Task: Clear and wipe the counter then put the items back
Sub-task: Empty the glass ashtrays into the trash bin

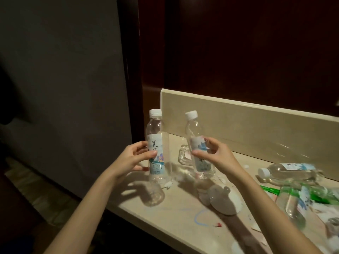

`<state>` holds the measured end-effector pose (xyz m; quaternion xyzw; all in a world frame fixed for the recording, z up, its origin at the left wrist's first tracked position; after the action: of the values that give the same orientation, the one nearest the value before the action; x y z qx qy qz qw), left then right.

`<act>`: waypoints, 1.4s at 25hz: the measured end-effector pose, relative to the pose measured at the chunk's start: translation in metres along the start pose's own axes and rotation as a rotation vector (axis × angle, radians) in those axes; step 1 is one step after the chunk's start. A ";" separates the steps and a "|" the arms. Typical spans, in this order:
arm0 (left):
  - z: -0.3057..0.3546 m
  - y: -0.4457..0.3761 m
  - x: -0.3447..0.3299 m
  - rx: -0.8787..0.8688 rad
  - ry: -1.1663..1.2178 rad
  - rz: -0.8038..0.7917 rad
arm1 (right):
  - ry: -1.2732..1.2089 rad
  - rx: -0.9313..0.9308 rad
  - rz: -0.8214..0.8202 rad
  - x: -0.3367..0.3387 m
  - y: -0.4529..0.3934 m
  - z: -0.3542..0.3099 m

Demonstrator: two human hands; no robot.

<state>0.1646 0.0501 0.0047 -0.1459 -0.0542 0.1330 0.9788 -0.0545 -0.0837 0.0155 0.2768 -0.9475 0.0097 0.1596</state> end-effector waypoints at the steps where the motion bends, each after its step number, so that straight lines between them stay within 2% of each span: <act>1: 0.001 -0.005 -0.008 0.000 0.007 -0.017 | -0.116 -0.046 -0.061 0.011 0.004 -0.001; 5: 0.008 -0.029 -0.057 -0.006 0.033 -0.116 | -0.462 -0.189 -0.184 0.048 0.020 0.012; 9: 0.013 -0.046 -0.100 -0.030 0.054 -0.233 | -0.589 -0.151 -0.167 0.078 0.036 0.022; 16: 0.014 -0.052 -0.138 -0.041 0.070 -0.328 | -0.610 -0.133 -0.124 0.104 0.060 0.032; 19: 0.012 -0.042 -0.136 -0.022 0.044 -0.334 | -0.518 -0.132 -0.044 0.098 0.071 0.033; 22: 0.011 -0.024 -0.119 -0.011 -0.003 -0.311 | -0.324 -0.120 0.070 0.079 0.082 0.030; 26: 0.012 0.014 -0.074 -0.007 -0.033 -0.214 | -0.138 -0.035 0.112 0.026 0.096 0.011; 30: 0.013 0.066 -0.015 -0.007 -0.079 -0.145 | -0.054 0.032 0.026 -0.044 0.106 0.003; 35: 0.009 0.142 0.041 0.030 -0.165 -0.032 | -0.058 0.052 -0.175 -0.123 0.119 0.006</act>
<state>0.1680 0.1947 -0.0263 -0.1190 -0.1351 0.1297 0.9751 -0.0211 0.0800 -0.0192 0.3626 -0.9234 0.0123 0.1252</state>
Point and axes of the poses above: each hand's wrist, its own y-axis away from the middle knuckle, its own x-axis out of the back of the hand, z = x × y, the point moved 4 cm from there along -y, towards the middle knuckle, and after that the axes turned 15 degrees about -x, right-handed, at the moved point
